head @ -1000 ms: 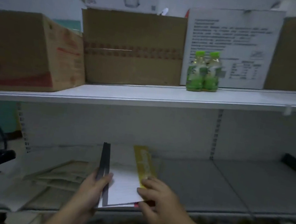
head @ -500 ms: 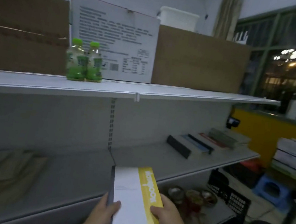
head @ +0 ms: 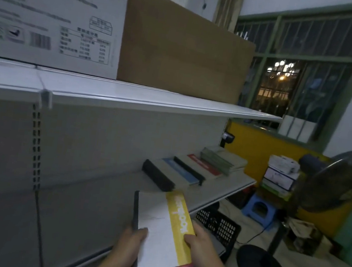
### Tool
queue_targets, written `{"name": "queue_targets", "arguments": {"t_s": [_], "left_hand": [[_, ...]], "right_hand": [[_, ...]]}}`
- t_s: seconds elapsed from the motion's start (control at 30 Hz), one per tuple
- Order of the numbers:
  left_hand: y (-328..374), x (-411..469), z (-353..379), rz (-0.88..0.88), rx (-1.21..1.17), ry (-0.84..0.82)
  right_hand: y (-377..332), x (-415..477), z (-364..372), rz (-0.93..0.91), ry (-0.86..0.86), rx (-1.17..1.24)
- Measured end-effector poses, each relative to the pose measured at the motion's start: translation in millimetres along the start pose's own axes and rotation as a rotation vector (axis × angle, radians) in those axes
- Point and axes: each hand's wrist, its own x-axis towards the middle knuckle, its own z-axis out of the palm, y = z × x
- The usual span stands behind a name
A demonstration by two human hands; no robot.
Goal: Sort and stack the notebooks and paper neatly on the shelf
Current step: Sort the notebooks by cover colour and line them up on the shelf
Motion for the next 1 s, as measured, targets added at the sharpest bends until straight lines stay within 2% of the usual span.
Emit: {"name": "queue_targets", "arguments": {"t_s": [0.23,0.37,0.53,0.77,0.9,1.0], "left_hand": [[11,90,43,0.026,-0.009,-0.024],[22,121,66,-0.011,-0.080,-0.024],[27,179,81,-0.114,0.172,-0.011],[31,224,109,-0.008,0.193,0.257],[38,250,123,0.064,0.270,0.421],[22,257,126,0.083,0.366,0.498]], "right_hand": [[-6,101,-29,-0.010,0.169,-0.055],[-15,138,-44,-0.042,0.101,-0.119],[-25,203,-71,-0.036,0.042,-0.185],[-29,297,-80,-0.218,-0.110,-0.492],[-29,338,-75,-0.314,-0.190,-0.570],[-6,352,-59,-0.446,-0.224,-0.823]]}}
